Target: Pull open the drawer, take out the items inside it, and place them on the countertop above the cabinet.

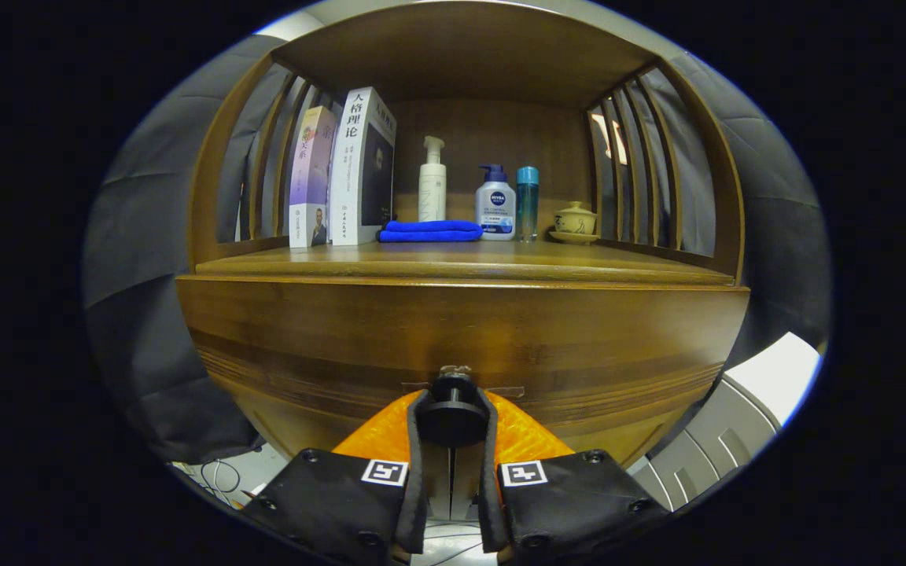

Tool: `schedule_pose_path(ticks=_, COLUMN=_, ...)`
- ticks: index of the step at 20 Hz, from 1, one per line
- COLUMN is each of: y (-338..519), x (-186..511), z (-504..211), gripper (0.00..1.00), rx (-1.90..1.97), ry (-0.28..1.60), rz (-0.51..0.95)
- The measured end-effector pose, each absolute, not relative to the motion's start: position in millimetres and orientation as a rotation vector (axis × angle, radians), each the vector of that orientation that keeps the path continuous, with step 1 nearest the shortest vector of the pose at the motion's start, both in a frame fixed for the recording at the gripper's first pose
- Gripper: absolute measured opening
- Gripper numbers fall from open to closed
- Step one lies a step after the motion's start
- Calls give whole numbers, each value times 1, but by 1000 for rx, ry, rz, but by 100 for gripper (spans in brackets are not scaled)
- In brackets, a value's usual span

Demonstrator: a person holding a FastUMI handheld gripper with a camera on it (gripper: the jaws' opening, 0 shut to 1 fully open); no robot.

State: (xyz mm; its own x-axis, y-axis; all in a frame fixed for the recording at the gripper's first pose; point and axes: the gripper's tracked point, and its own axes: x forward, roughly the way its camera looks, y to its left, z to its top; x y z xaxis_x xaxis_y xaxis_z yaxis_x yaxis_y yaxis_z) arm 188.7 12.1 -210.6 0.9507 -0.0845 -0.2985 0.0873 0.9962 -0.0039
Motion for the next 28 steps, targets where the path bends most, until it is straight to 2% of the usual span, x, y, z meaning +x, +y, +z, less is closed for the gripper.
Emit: schedule_pose_path(ticks=28, y=26, x=54, z=-214, gripper=29, rx=68, ry=342, rz=-33)
